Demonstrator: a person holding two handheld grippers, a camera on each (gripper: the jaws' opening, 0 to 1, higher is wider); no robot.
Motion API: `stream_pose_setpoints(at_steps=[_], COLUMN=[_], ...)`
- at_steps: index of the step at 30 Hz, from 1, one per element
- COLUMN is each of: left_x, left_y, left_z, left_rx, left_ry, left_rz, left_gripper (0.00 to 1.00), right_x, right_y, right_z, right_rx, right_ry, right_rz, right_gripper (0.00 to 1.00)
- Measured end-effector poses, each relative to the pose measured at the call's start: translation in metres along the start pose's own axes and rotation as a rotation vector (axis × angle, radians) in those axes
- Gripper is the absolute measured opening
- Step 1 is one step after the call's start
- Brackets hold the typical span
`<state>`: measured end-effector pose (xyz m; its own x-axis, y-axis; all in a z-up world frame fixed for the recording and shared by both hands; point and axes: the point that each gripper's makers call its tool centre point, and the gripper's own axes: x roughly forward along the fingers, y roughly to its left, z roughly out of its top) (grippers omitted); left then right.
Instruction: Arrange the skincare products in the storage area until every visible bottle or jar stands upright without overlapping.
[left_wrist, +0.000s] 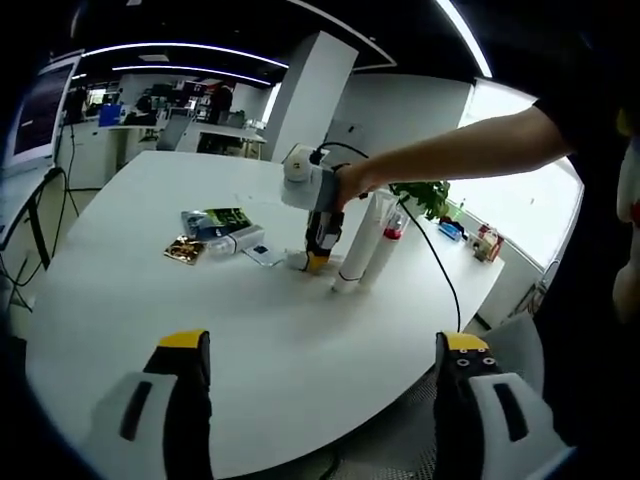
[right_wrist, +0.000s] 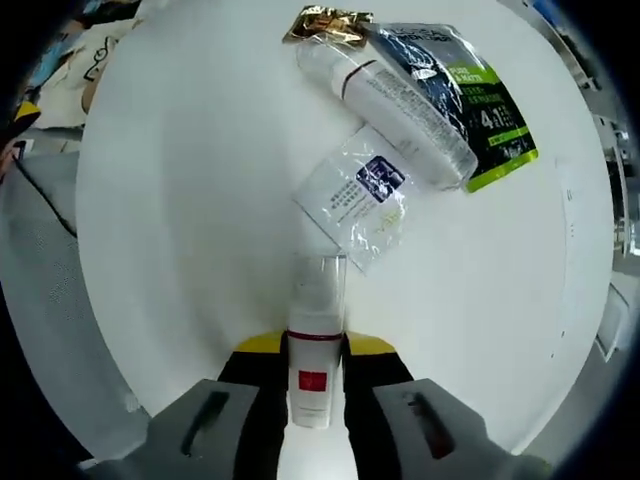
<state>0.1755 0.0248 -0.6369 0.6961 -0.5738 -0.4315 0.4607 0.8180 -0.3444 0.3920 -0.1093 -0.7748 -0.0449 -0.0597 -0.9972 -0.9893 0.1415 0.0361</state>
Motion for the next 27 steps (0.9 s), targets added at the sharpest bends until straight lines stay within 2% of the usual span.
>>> stream_pose_setpoints(at_steps=[5, 10, 14, 27], left_x=[0.0, 0.0, 0.0, 0.0], left_y=[0.0, 0.0, -0.001, -0.002], left_z=[0.0, 0.0, -0.002, -0.002], left_rx=[-0.001, 0.0, 0.002, 0.017], left_ry=[0.002, 0.006, 0.01, 0.012], left_rz=[0.0, -0.004, -0.008, -0.011], left_gripper=[0.86, 0.86, 0.86, 0.85], right_x=[0.0, 0.001, 0.002, -0.032], right_y=[0.0, 0.001, -0.001, -0.021], right_z=[-0.001, 0.0, -0.007, -0.006], right_rx=[0.002, 0.032, 0.013, 0.062], right_ry=[-0.011, -0.062, -0.036, -0.133], right_rz=[0.003, 0.024, 0.001, -0.074], right_gripper=[0.19, 0.19, 0.19, 0.19])
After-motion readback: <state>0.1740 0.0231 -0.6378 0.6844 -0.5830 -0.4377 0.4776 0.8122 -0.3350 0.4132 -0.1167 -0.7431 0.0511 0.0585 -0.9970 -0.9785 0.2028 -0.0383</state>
